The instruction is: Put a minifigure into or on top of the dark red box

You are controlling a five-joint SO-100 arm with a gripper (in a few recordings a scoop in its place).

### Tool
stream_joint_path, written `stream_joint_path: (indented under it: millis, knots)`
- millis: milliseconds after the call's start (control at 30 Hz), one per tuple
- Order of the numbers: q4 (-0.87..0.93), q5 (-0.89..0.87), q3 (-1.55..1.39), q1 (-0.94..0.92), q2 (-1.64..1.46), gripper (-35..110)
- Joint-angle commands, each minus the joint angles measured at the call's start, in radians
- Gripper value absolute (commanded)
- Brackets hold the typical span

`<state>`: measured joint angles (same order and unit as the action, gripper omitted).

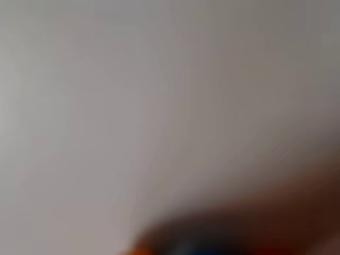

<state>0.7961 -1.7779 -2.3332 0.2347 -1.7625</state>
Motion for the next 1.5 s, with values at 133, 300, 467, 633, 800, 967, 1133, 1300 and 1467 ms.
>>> stream_joint_path:
  millis: [133,300,467,633,800,967,1133,1300,1467]
  knots:
    - [0.206,0.276,0.104,-0.110,-0.123,0]
    - [0.393,0.591,0.181,-0.314,-0.373,0]
    - [0.543,0.877,0.313,-0.569,-0.471,0]
    - [0.505,1.060,0.353,-0.755,-0.431,0]
    - [0.408,1.149,0.411,-0.851,-0.282,0]
    - [0.337,1.187,0.561,-0.862,-0.025,0]
    - [0.350,1.213,0.775,-0.887,0.230,1]
    - [0.373,1.223,0.839,-0.917,0.330,20]
    - [0.390,1.244,0.767,-0.904,0.238,20]
